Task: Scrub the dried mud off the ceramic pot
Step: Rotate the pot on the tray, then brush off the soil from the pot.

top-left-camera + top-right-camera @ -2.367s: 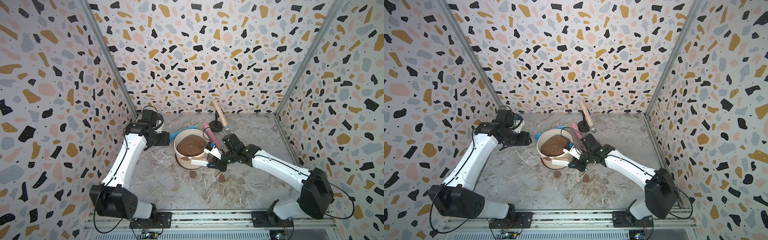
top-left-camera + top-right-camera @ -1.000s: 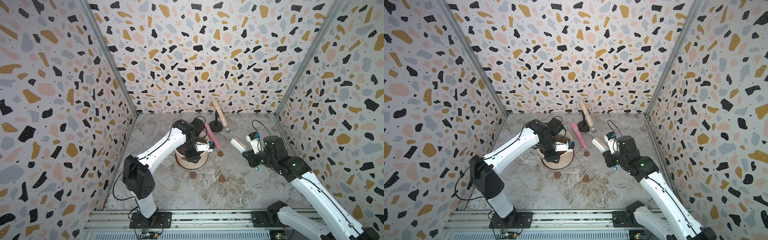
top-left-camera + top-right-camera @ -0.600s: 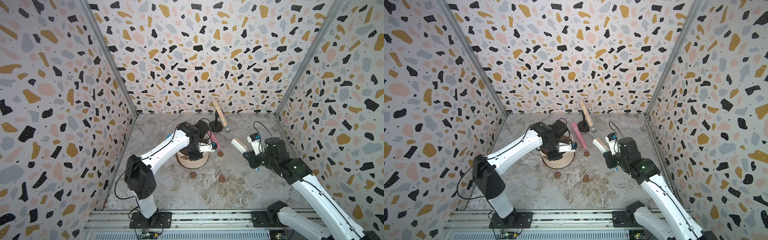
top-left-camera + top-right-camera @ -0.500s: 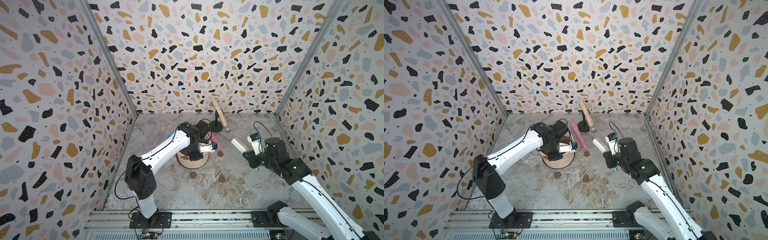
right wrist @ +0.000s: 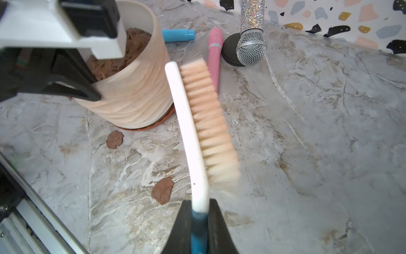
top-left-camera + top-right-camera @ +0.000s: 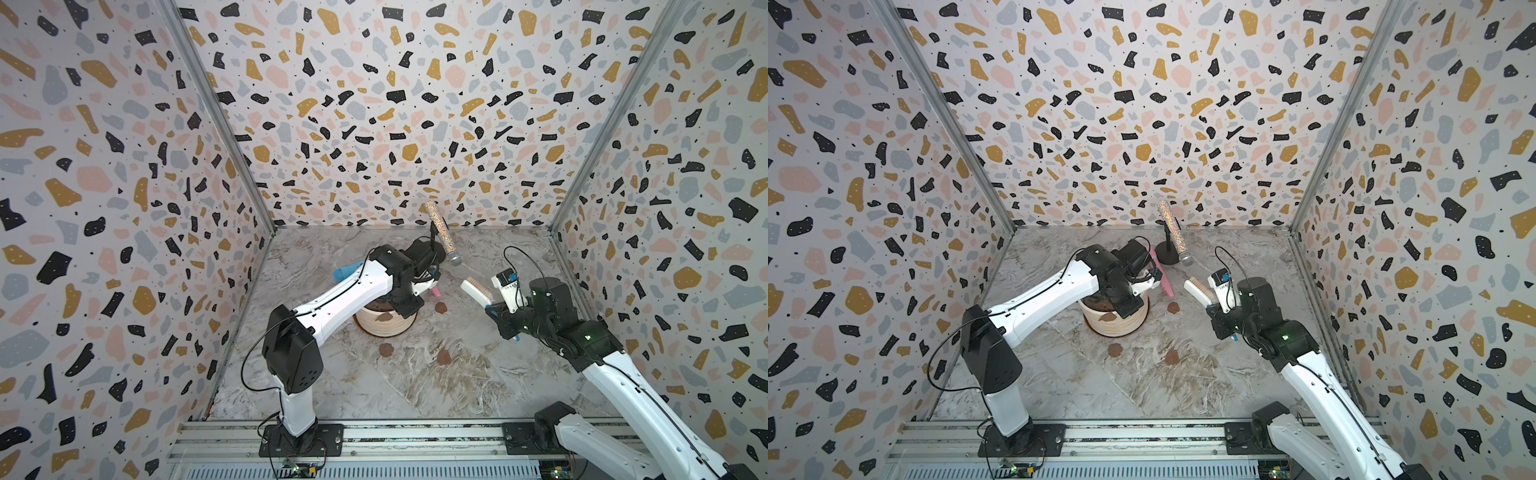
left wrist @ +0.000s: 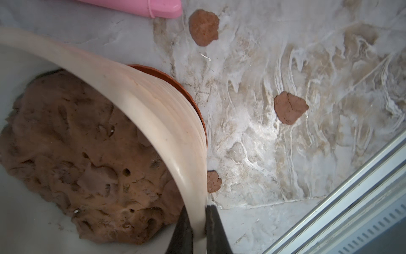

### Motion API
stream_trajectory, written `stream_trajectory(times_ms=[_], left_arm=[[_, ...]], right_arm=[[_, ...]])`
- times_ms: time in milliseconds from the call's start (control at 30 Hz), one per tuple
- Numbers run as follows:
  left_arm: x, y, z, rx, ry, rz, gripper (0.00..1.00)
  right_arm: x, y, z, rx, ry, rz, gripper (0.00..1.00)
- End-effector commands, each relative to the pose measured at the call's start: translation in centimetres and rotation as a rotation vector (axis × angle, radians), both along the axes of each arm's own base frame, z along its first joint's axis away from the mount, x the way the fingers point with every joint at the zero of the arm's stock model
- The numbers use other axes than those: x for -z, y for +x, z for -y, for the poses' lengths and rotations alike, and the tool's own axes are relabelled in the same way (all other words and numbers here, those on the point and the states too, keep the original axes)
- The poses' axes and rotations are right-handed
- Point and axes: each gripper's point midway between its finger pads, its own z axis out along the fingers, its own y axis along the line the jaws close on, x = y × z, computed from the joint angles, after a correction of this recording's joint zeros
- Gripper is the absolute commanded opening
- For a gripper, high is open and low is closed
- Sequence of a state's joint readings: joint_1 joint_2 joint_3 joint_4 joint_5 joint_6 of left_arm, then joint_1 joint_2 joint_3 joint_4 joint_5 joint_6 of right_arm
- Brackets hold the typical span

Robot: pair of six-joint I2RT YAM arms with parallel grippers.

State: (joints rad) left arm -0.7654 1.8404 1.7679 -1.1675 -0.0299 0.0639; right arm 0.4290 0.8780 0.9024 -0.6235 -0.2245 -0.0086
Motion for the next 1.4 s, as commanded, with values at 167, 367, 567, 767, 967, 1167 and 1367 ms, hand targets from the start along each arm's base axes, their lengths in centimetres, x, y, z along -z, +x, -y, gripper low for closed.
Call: stream_trajectory(times_ms=[167,367,567,767,967,1167,1367], left_arm=[[0.8,2.8,3.1,-0.401,-0.119,-0.062,0.00],[1.4,2.5,5.0,-0.459,-0.169,-0.153,0.00],[-2.8,1.2,5.8,-0.382,-0.321,-0.174,0.31],[-8.1,2.9,1.3,-0.385,-0.457,-0.093,0.45],[-10.9,5.8,-8.5,-0.542,-0.491,0.060,0.49],[-10.7,5.9,-16.1,-0.673,-0.430,0.195,0.58],[-10.0,5.0,-18.3,-0.704,-0.425,0.235,0.59]], right_arm=[[2.8,-2.7,0.5,-0.234,-0.198,-0.045,0.00],[5.3,-5.9,1.5,-0.416,-0.319,-0.085,0.00],[3.8,-7.7,-2.6,-0.602,-0.125,-0.100,0.00],[2.5,-6.7,-7.2,-0.719,-0.095,-0.009,0.00],[1.7,-6.6,-13.2,-0.828,-0.050,0.017,0.00],[-0.6,-5.1,-17.4,-0.811,0.144,-0.023,0.00],[0.3,-2.9,-16.8,-0.699,0.227,-0.174,0.00]])
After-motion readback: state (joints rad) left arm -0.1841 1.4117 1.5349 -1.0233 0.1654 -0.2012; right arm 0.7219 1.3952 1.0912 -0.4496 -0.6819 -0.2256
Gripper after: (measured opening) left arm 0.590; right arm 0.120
